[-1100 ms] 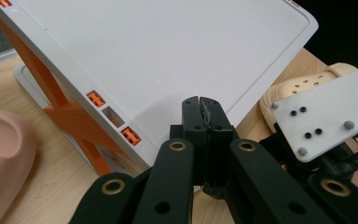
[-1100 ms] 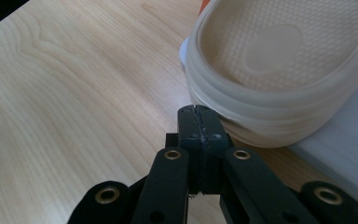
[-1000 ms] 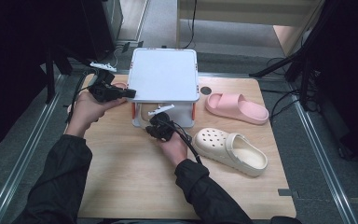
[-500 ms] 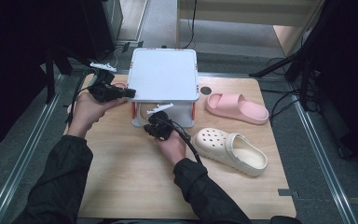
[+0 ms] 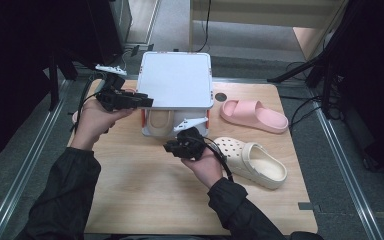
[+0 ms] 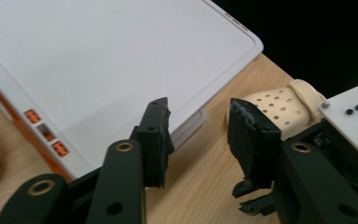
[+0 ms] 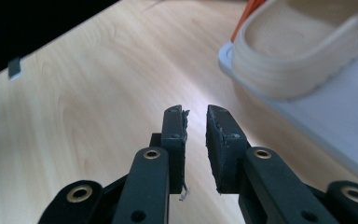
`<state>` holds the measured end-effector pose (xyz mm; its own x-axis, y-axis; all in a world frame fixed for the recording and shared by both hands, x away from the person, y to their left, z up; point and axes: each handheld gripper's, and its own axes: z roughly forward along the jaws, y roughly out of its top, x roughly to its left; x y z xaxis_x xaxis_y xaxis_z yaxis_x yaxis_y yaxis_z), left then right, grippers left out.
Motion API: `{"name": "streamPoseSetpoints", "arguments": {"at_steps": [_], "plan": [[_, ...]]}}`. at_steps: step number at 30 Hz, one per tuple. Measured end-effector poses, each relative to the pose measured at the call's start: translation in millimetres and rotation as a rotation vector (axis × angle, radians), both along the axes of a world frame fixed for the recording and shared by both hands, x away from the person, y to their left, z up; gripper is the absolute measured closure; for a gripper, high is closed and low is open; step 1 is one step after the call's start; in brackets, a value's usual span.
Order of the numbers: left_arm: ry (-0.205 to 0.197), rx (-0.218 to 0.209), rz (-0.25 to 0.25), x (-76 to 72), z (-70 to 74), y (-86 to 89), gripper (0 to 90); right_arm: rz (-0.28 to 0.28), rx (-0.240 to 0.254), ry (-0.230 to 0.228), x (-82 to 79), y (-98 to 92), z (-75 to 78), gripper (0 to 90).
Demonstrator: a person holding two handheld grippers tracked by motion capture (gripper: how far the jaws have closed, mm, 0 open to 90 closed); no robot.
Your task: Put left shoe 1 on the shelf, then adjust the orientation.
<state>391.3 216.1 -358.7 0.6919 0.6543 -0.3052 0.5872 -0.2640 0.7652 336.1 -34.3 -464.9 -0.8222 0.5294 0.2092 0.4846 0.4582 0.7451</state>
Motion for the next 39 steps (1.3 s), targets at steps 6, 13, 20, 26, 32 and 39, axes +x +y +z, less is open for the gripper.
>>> {"name": "streamPoseSetpoints", "arguments": {"at_steps": [6, 13, 20, 26, 32, 39], "plan": [[-0.014, 0.001, -0.025, -7.0, 0.4, -14.7, 49.9, 0.008, 0.037, -0.017, -19.1, -31.2, 6.7, 75.5], [-0.017, 0.043, -0.031, -14.9, -12.6, -25.1, 44.1, 0.016, 0.060, -0.017, -25.6, -58.4, 6.0, 71.1], [-0.033, 0.048, -0.038, -27.8, -21.9, -27.5, 39.1, -0.002, 0.059, -0.019, -29.0, -87.5, 10.2, 66.8], [-0.017, 0.059, -0.042, -38.6, -32.6, -30.6, 37.7, -0.023, 0.021, -0.057, -35.7, -115.0, 10.1, 61.9], [-0.004, 0.071, -0.052, -48.5, -53.8, -38.3, 37.8, -0.046, 0.035, -0.039, -38.6, -146.6, 5.7, 62.5], [-0.013, 0.095, -0.059, -57.0, -70.3, -46.7, 38.0, -0.101, 0.055, -0.049, -39.8, -179.0, 8.5, 60.9]]}}
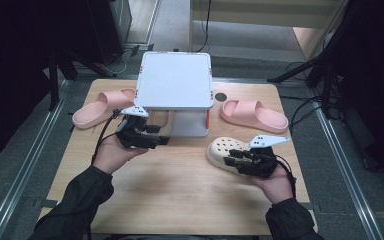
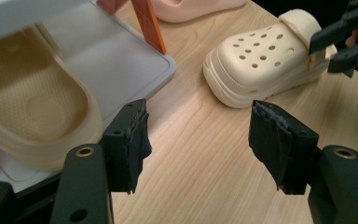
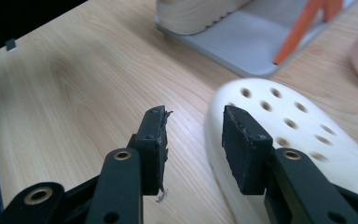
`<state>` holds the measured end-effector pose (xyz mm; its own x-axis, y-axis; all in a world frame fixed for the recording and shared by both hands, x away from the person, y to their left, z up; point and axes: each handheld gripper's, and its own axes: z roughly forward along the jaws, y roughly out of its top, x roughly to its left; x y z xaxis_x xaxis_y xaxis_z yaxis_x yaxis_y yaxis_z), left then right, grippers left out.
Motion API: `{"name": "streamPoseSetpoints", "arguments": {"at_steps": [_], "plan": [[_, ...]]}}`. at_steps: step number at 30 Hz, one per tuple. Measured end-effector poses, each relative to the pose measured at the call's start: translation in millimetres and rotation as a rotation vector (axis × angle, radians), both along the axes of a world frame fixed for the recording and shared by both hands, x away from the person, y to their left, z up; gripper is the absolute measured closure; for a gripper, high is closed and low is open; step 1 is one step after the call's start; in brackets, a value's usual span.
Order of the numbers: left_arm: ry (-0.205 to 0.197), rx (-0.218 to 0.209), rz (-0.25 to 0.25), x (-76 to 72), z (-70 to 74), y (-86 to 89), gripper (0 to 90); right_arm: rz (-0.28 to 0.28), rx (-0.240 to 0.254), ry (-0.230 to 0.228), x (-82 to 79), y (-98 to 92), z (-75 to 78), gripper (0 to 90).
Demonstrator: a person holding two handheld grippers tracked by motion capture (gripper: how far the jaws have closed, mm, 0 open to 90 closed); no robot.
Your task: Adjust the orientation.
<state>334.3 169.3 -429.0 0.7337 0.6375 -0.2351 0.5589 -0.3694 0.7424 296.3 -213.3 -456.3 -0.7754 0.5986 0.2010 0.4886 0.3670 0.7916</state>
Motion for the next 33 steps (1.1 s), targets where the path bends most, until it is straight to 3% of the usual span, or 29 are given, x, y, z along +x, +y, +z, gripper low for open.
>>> {"name": "streamPoseSetpoints", "arguments": {"at_steps": [6, 14, 20, 23, 28, 33], "plan": [[-0.004, 0.006, -0.001, -0.2, -8.5, -1.7, 38.5, -0.054, -0.004, 0.011, -2.5, -25.6, -1.0, 62.2], [-0.019, 0.037, -0.025, -3.8, -12.4, -5.5, 38.0, -0.068, 0.023, -0.010, -8.5, -42.7, 3.2, 61.9], [-0.019, 0.031, -0.022, -3.1, -13.3, -5.1, 38.1, -0.127, 0.014, 0.021, -7.3, -58.9, -2.0, 61.7], [-0.008, 0.037, -0.023, -2.7, -15.1, -5.7, 38.0, -0.139, 0.000, 0.080, -2.7, -56.8, -11.5, 61.7], [-0.014, 0.035, -0.021, -3.8, -15.3, -6.1, 37.8, -0.101, -0.030, 0.103, 7.2, -43.6, -24.0, 62.5], [-0.019, 0.032, -0.019, -4.0, -14.9, -4.3, 37.8, -0.070, -0.045, 0.146, 17.4, -34.3, -31.3, 72.0]]}}
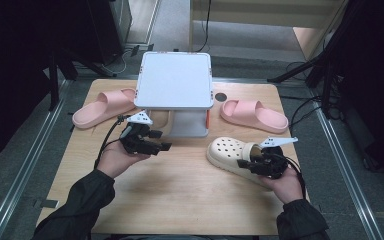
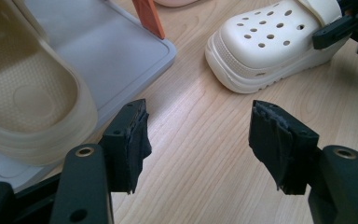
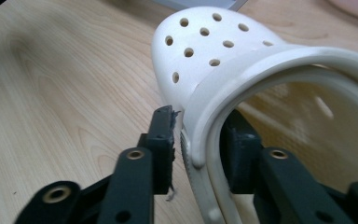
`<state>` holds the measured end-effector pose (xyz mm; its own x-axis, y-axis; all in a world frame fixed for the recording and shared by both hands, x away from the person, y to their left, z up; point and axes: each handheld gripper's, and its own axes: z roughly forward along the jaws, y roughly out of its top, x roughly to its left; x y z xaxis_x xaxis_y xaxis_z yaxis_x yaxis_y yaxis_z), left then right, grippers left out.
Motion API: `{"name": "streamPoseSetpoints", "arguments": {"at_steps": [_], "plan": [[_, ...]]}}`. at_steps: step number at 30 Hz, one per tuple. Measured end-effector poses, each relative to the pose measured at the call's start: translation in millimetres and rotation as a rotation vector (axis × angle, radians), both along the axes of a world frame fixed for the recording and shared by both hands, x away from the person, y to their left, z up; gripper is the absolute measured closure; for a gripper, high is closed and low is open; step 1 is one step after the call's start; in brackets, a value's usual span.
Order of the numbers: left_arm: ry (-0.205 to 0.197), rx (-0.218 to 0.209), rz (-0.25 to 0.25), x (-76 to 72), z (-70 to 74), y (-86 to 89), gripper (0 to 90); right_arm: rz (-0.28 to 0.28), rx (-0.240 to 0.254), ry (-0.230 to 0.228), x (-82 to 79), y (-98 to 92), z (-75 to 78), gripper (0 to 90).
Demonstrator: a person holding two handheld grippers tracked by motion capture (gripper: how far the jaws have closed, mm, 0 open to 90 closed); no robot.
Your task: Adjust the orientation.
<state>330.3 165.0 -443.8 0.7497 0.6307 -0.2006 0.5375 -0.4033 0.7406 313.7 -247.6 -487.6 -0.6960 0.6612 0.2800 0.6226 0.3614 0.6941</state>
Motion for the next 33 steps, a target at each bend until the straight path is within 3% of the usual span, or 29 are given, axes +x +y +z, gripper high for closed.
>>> {"name": "streamPoseSetpoints", "arguments": {"at_steps": [3, 7, 14, 17, 27, 33], "plan": [[-0.002, -0.002, 0.009, 0.0, -0.3, 1.1, 37.8, 0.008, 0.016, 0.013, 3.8, -2.0, -1.5, 75.1], [-0.027, -0.007, 0.017, -2.3, 1.1, 3.2, 37.9, 0.018, -0.001, -0.002, 3.0, 0.4, 1.9, 77.2], [-0.012, -0.003, 0.022, -6.6, -1.3, 5.5, 37.6, 0.001, 0.041, 0.010, 3.7, 2.8, 11.5, 77.3], [-0.015, 0.000, 0.028, -8.9, -2.2, 7.1, 37.5, 0.020, 0.044, 0.005, 2.7, 7.8, 14.6, 77.2], [-0.005, 0.005, 0.062, -19.6, -6.7, 17.9, 37.6, 0.093, 0.059, -0.026, 1.4, 41.6, 25.2, 77.2], [0.020, 0.010, 0.083, -25.2, -10.6, 22.8, 37.8, 0.138, 0.055, -0.011, 1.8, 63.9, 25.2, 77.2]]}}
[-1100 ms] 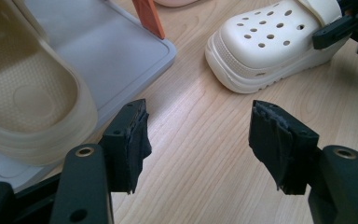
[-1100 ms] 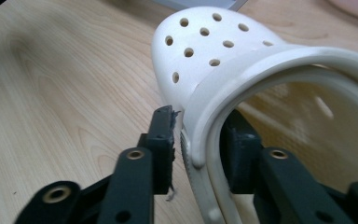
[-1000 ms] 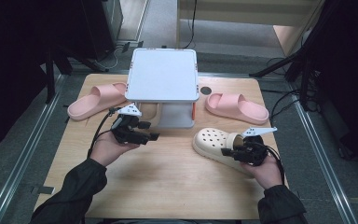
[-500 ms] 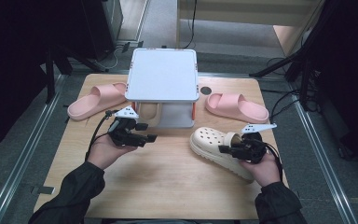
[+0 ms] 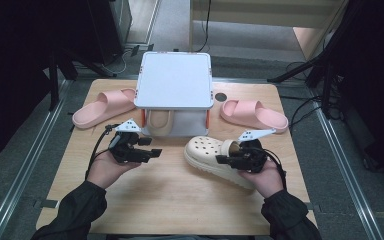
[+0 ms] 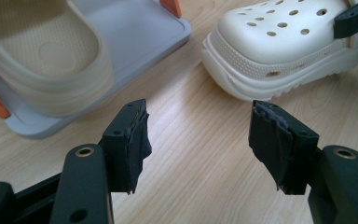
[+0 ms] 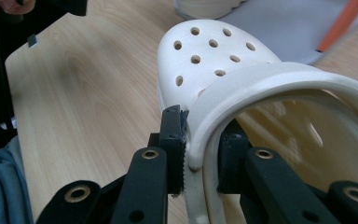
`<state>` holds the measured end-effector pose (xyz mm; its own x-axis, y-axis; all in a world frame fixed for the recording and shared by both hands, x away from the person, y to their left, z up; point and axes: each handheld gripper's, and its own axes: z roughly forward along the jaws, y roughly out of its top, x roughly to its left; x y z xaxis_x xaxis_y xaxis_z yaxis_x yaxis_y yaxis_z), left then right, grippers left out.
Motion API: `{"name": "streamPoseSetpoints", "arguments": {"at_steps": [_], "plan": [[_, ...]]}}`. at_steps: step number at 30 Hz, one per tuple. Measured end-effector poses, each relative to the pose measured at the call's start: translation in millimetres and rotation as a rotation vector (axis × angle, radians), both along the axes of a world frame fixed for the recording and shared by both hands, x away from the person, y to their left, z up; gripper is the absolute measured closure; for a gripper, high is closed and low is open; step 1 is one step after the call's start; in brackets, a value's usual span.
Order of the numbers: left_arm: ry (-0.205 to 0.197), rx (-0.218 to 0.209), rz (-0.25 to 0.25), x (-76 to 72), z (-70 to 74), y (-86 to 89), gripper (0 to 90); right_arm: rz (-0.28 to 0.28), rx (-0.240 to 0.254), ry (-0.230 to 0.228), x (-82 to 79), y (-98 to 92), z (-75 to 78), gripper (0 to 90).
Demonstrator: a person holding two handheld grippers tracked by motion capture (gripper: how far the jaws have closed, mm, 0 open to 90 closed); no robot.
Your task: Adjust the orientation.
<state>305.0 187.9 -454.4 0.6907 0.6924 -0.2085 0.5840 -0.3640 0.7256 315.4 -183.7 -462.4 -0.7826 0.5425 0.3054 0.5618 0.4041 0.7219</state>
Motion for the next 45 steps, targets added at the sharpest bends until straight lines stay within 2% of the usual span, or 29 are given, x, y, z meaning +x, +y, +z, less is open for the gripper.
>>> {"name": "streamPoseSetpoints", "arguments": {"at_steps": [7, 11, 13, 16, 19, 24, 27, 32, 34, 39, 42, 44, 45], "plan": [[0.007, 0.004, 0.015, -7.3, -3.4, 3.0, 37.8, 0.048, 0.004, -0.016, 0.2, 28.9, 0.5, 77.2], [0.041, -0.002, 0.035, -12.1, -6.5, 5.6, 39.3, 0.071, 0.003, -0.015, 2.3, 44.1, -1.2, 77.1], [0.042, -0.005, 0.041, -14.7, -7.0, 6.6, 40.7, 0.084, -0.001, -0.011, 2.7, 51.9, -3.1, 77.1], [0.042, -0.012, 0.030, -18.7, -6.4, 7.1, 50.7, 0.108, -0.015, -0.010, 2.6, 63.5, -6.4, 76.9], [0.044, -0.024, 0.026, -21.7, -6.5, 6.8, 56.5, 0.128, -0.025, -0.009, 3.7, 72.9, -8.8, 76.8], [0.066, -0.030, 0.040, -25.2, -10.1, 7.4, 60.1, 0.157, -0.055, -0.009, 2.9, 83.2, -14.3, 76.4], [0.068, -0.033, 0.051, -26.9, -14.3, 9.1, 60.2, 0.164, -0.070, -0.026, 2.1, 84.3, -14.9, 75.0], [0.088, -0.024, 0.061, -27.2, -18.6, 12.5, 59.5, 0.209, -0.076, -0.010, 0.6, 82.7, -14.2, 67.5], [0.102, -0.039, 0.068, -26.8, -18.5, 13.5, 59.6, 0.214, -0.078, -0.025, -0.9, 82.1, -13.2, 66.0], [0.095, -0.035, 0.070, -27.5, -18.5, 13.6, 60.2, 0.200, -0.067, -0.037, -0.3, 74.1, -6.5, 60.6], [0.093, -0.038, 0.077, -28.6, -18.7, 11.6, 62.8, 0.188, -0.038, -0.041, 0.6, 65.3, -0.3, 61.3], [0.086, -0.049, 0.079, -29.2, -19.0, 10.1, 66.1, 0.186, -0.004, -0.045, 0.9, 58.6, 3.8, 67.9], [0.081, -0.053, 0.084, -29.5, -19.4, 9.0, 67.7, 0.184, -0.007, -0.045, 0.4, 55.5, 6.5, 73.2]]}}
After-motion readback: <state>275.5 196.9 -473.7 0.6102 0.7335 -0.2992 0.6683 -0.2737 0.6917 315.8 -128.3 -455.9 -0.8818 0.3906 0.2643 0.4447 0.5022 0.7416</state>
